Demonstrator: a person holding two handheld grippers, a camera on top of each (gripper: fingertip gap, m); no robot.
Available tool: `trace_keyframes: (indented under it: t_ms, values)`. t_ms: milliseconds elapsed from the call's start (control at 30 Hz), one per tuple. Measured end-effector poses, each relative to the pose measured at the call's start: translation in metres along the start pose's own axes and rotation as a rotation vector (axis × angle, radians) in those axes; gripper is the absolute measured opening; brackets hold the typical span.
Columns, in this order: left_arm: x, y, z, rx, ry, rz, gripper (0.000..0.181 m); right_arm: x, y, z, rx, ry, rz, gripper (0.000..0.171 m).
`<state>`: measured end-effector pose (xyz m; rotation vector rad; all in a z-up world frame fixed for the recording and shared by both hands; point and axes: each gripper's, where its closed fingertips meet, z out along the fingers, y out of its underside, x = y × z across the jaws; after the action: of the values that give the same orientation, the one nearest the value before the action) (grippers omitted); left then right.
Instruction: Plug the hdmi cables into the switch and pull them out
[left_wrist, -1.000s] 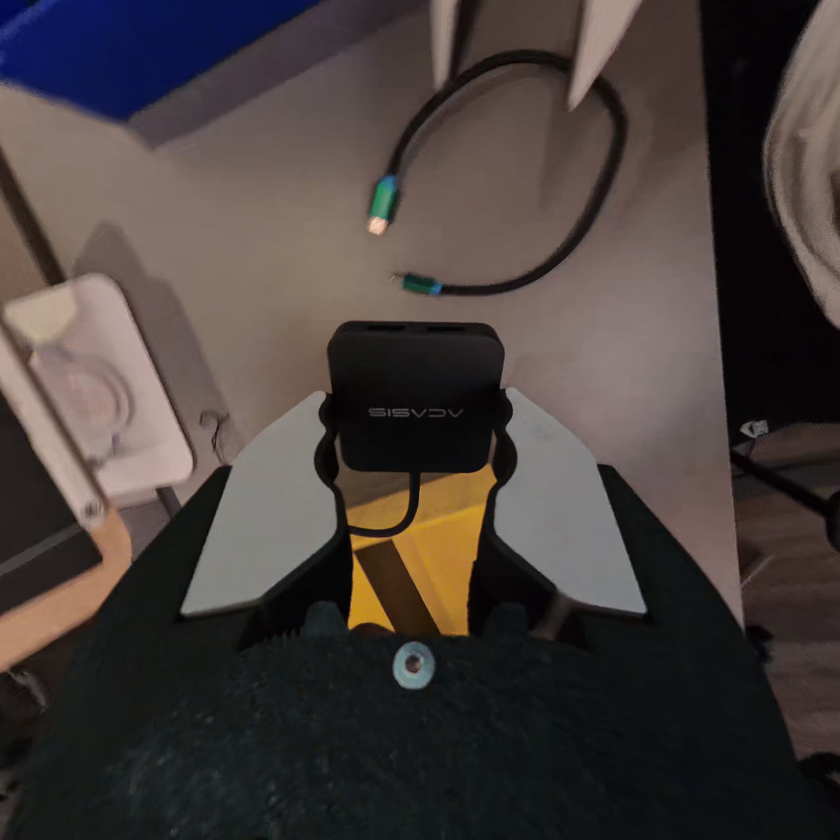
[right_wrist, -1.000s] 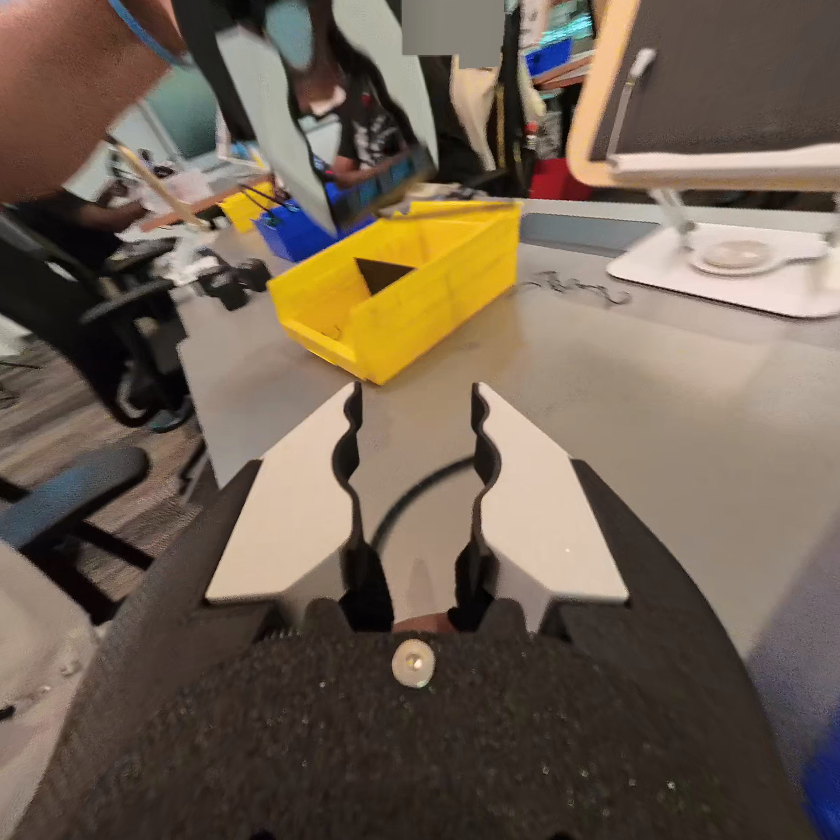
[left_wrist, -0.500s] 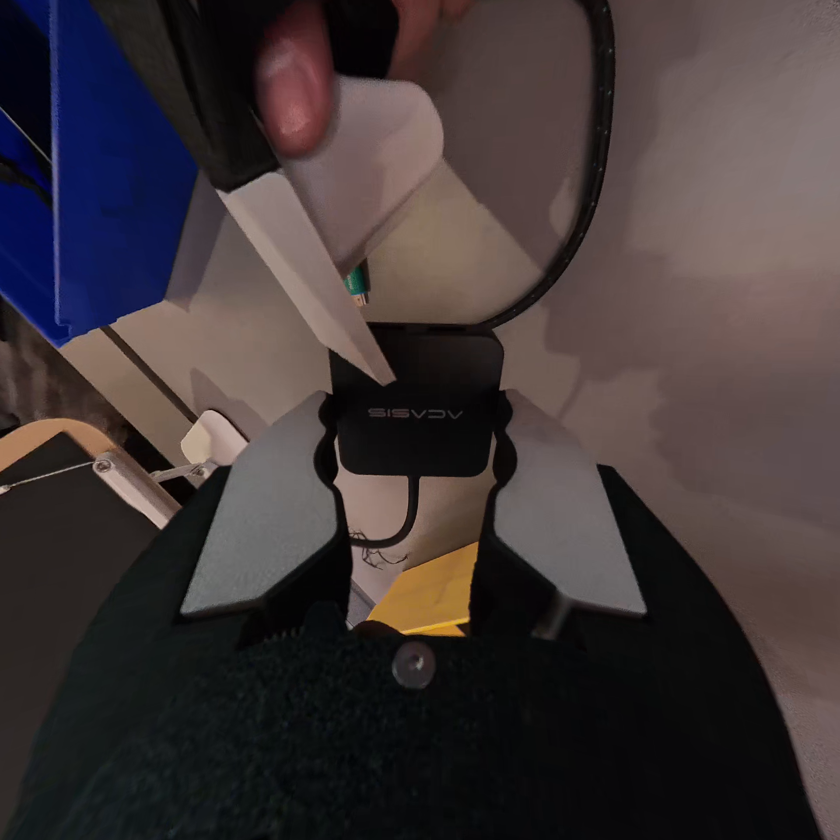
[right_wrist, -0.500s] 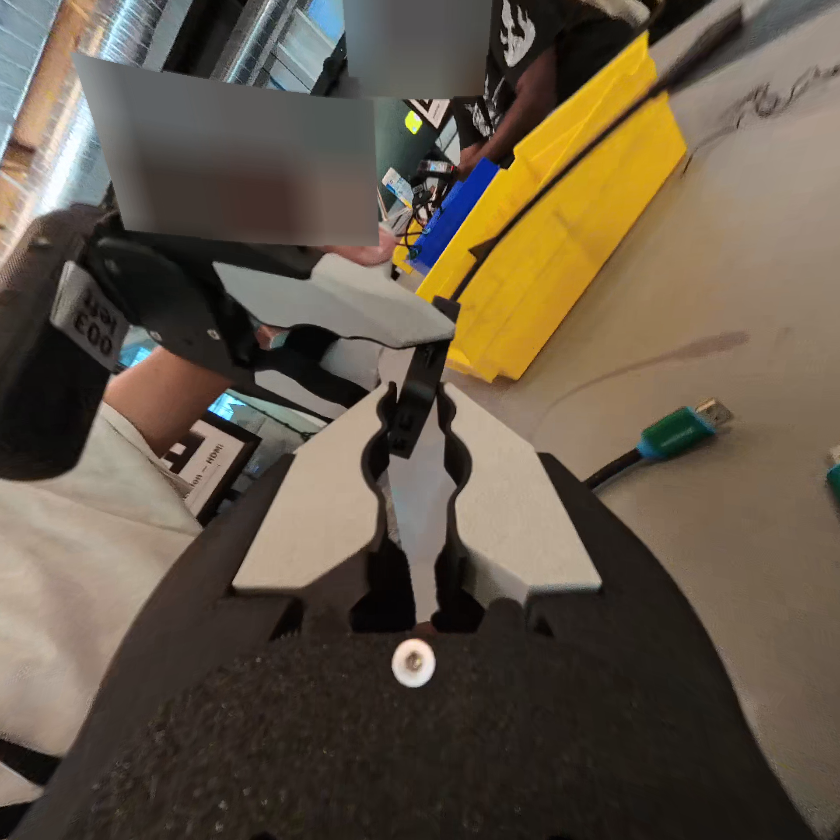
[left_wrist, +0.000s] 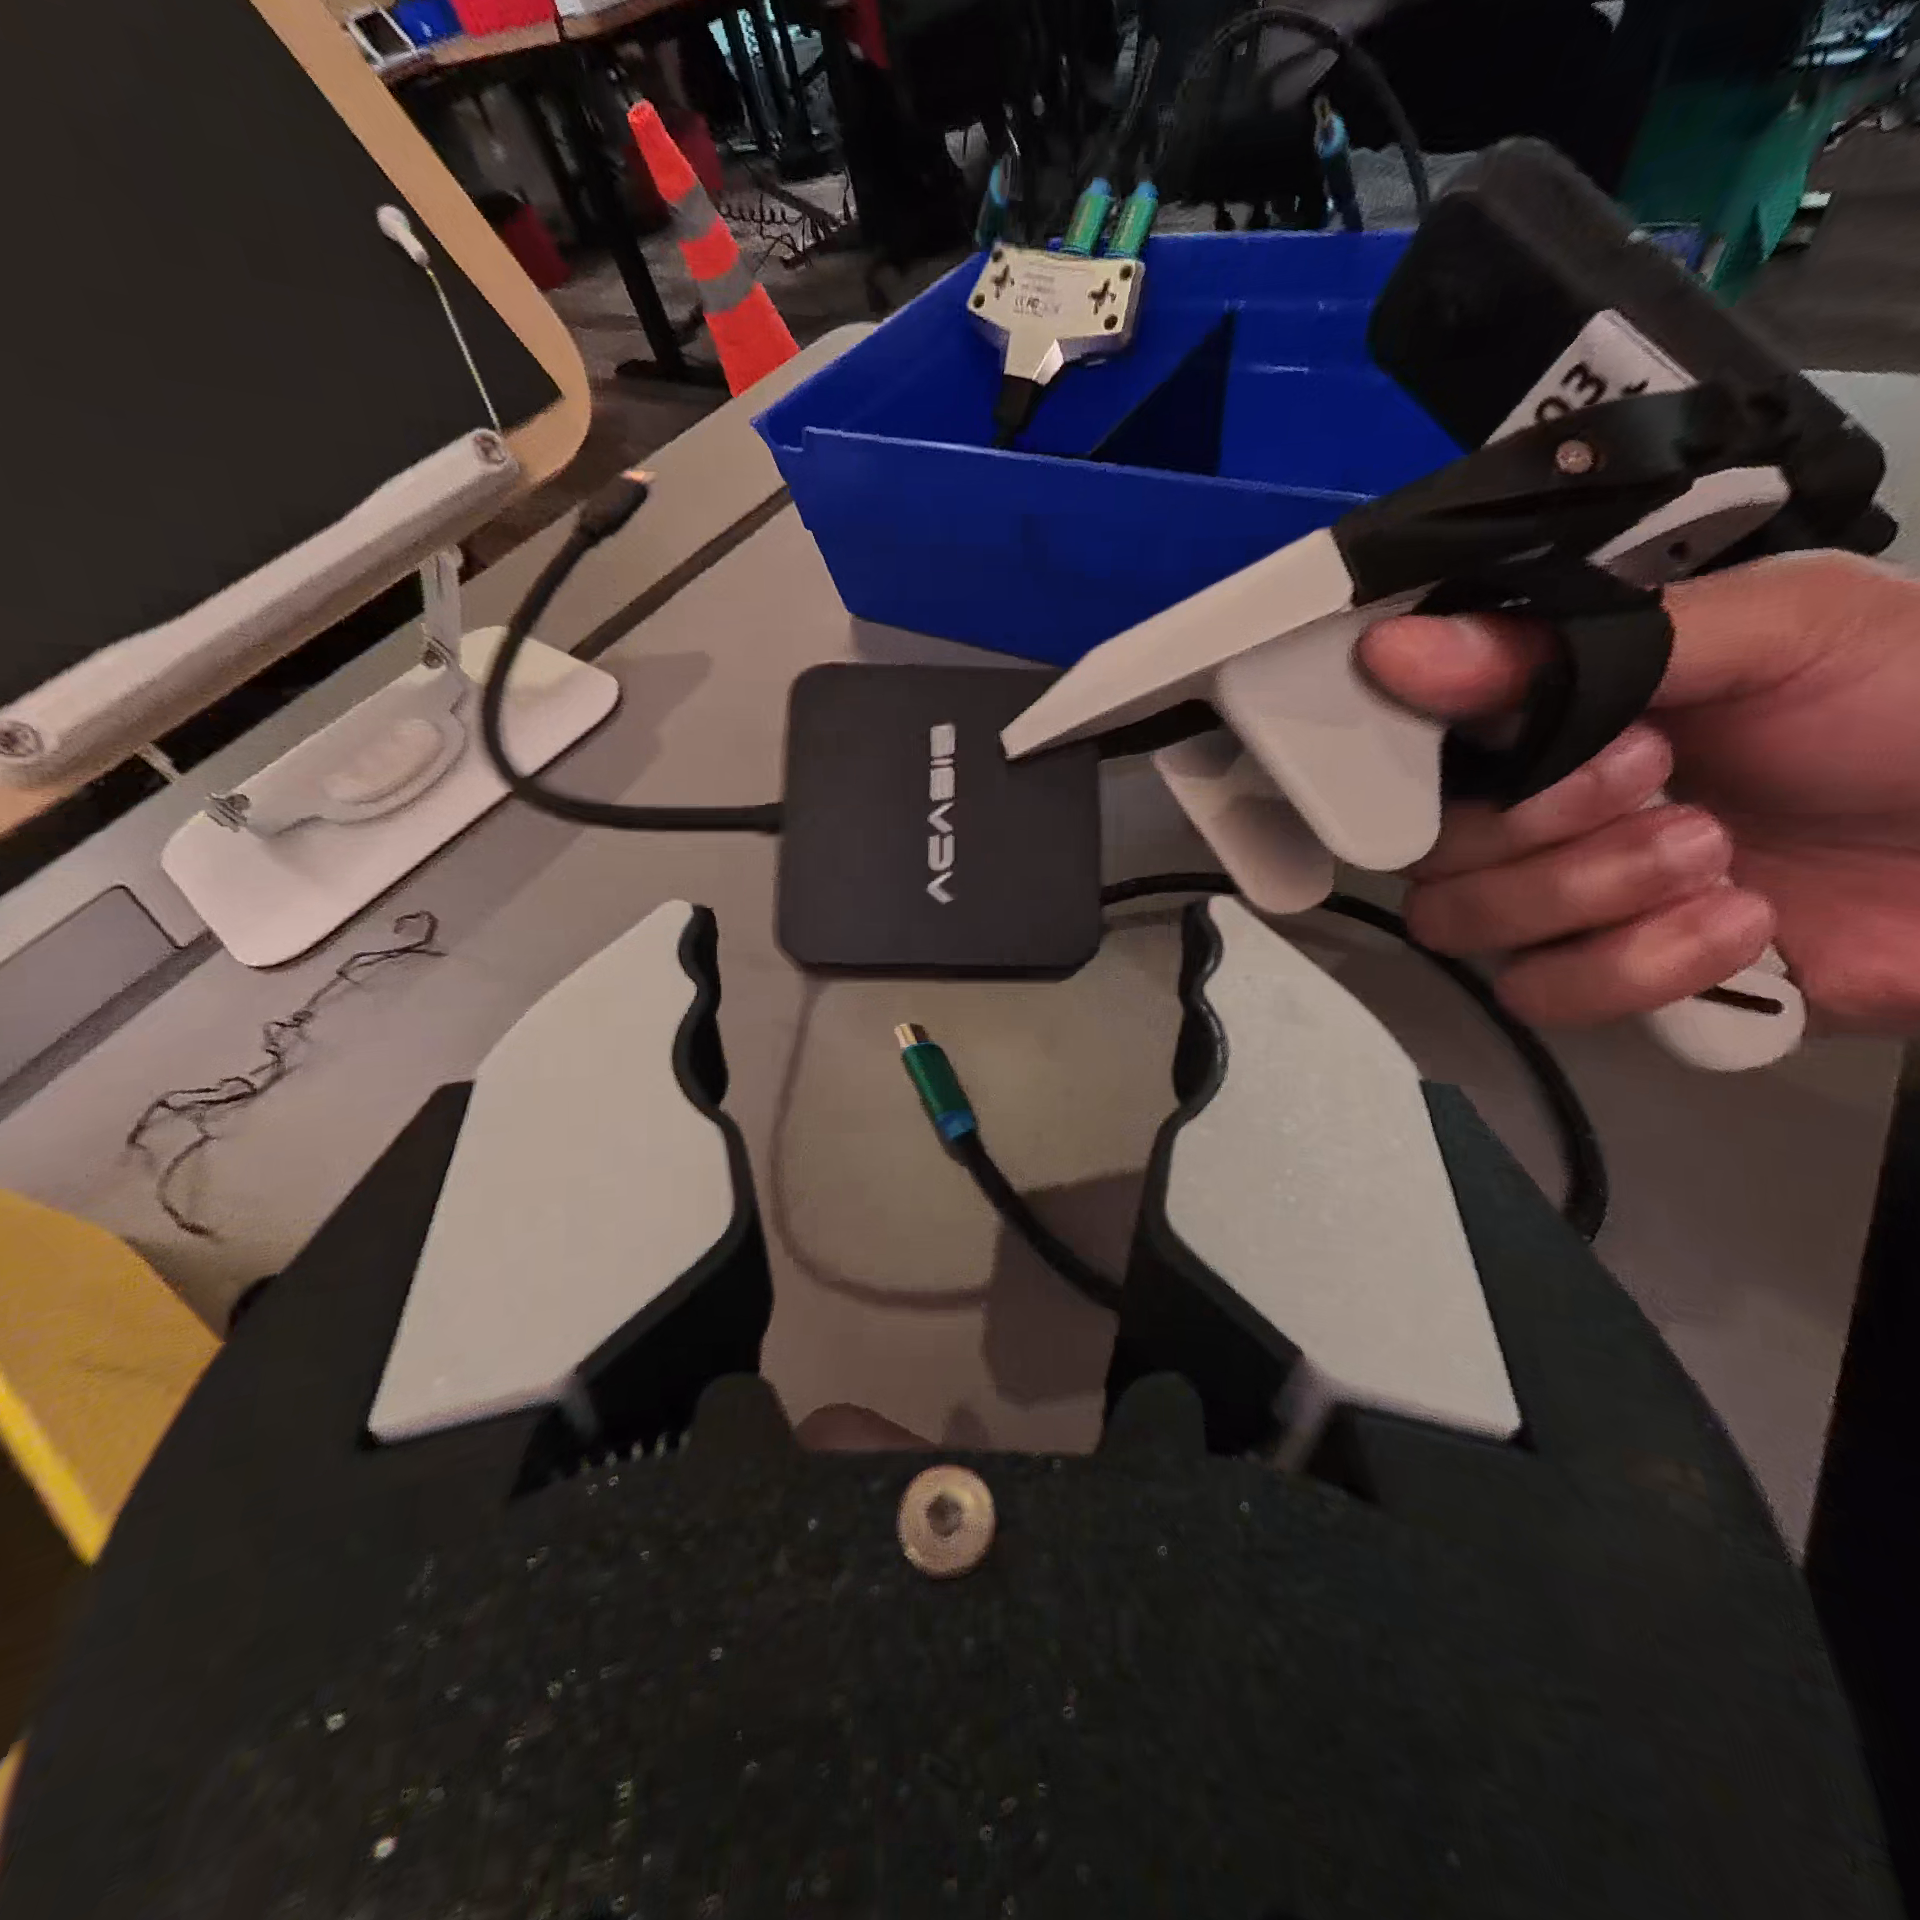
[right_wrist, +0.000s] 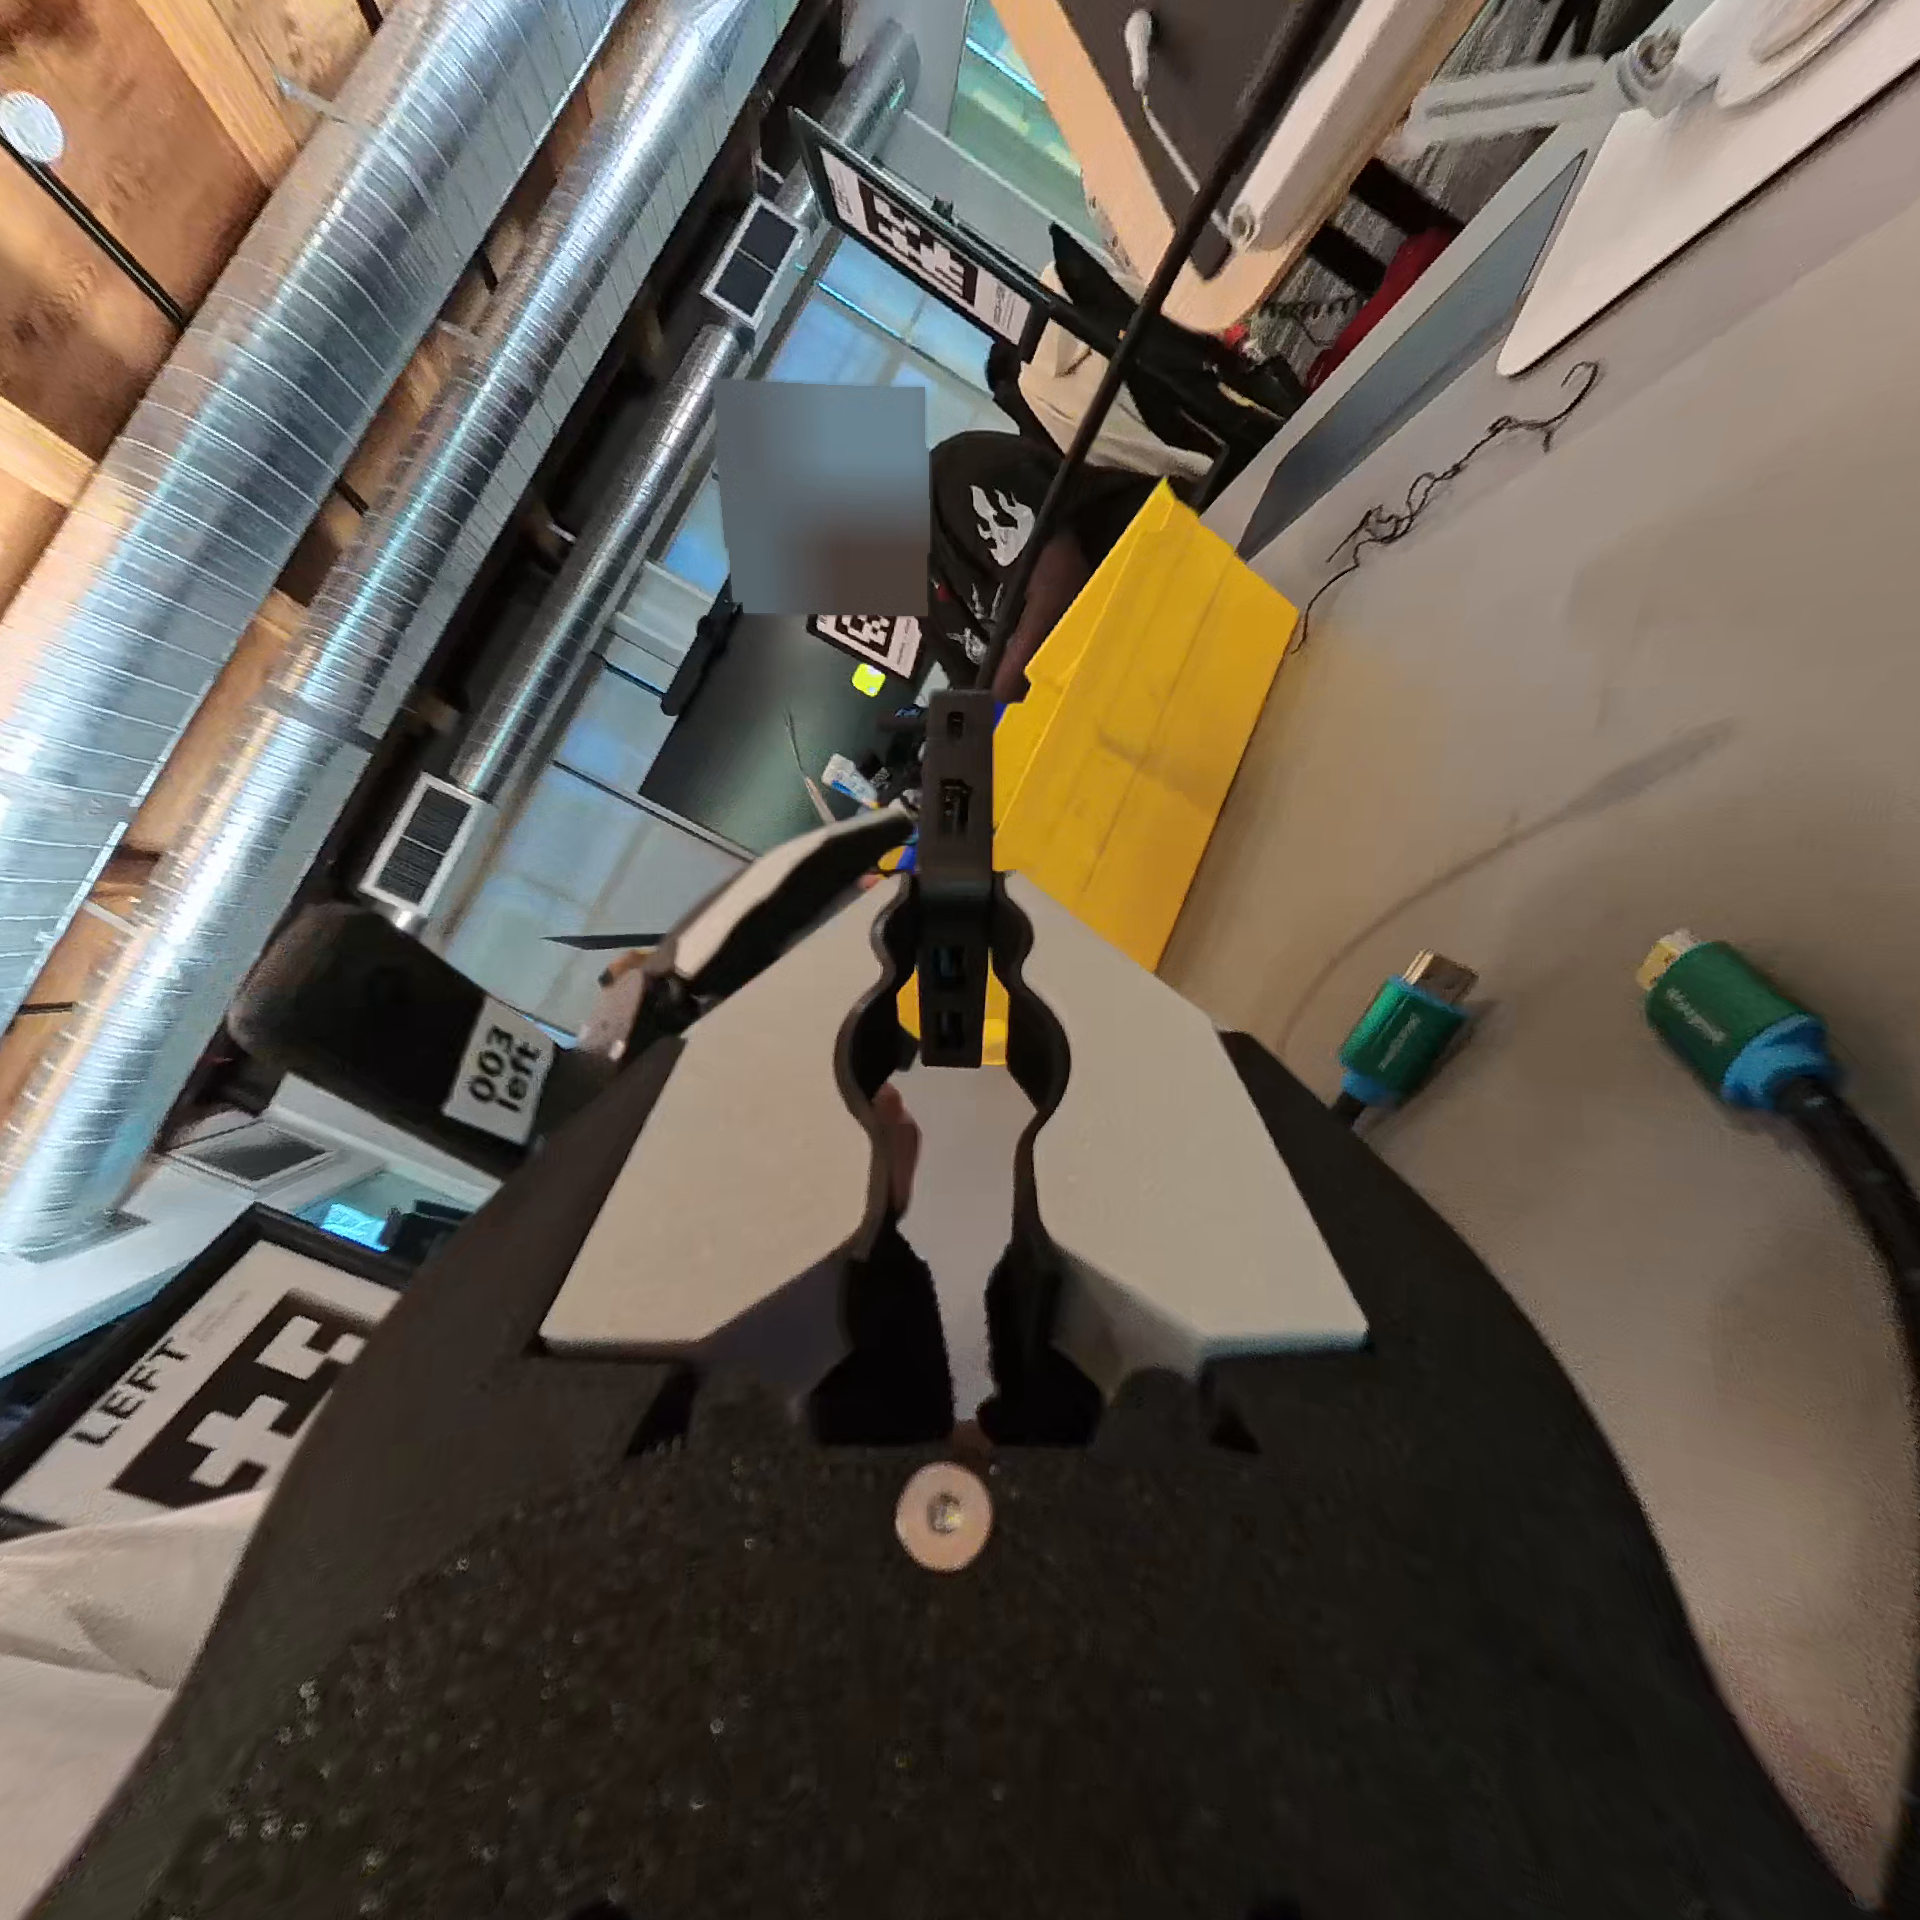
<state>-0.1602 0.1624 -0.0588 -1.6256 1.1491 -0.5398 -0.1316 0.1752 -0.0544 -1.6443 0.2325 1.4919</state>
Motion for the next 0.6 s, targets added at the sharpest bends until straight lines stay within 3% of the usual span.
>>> trace_keyframes:
  t_ms: [167, 300, 367, 467, 600]
  values:
    - [-0.005, 0.018, 0.008, -0.062, -0.131, 0.127, 0.072, -0.009, 0.02, 0.008, -0.058, -0.036, 0.059, 0.012]
    - [-0.002, 0.026, 0.002, -0.085, -0.038, 0.117, 0.072, -0.01, 0.03, 0.007, -0.145, -0.032, -0.016, 0.013]
    - [0.003, 0.021, -0.006, -0.046, 0.082, 0.052, 0.072, -0.017, 0.036, 0.005, -0.208, -0.092, -0.127, 0.016]
    - [0.004, 0.016, -0.018, -0.019, 0.235, -0.051, 0.072, -0.026, 0.032, -0.004, -0.256, -0.153, -0.351, 0.043]
    - [0.02, 0.014, -0.037, 0.009, 0.472, -0.116, 0.072, -0.015, 0.033, -0.018, -0.351, -0.079, -0.793, 0.063]
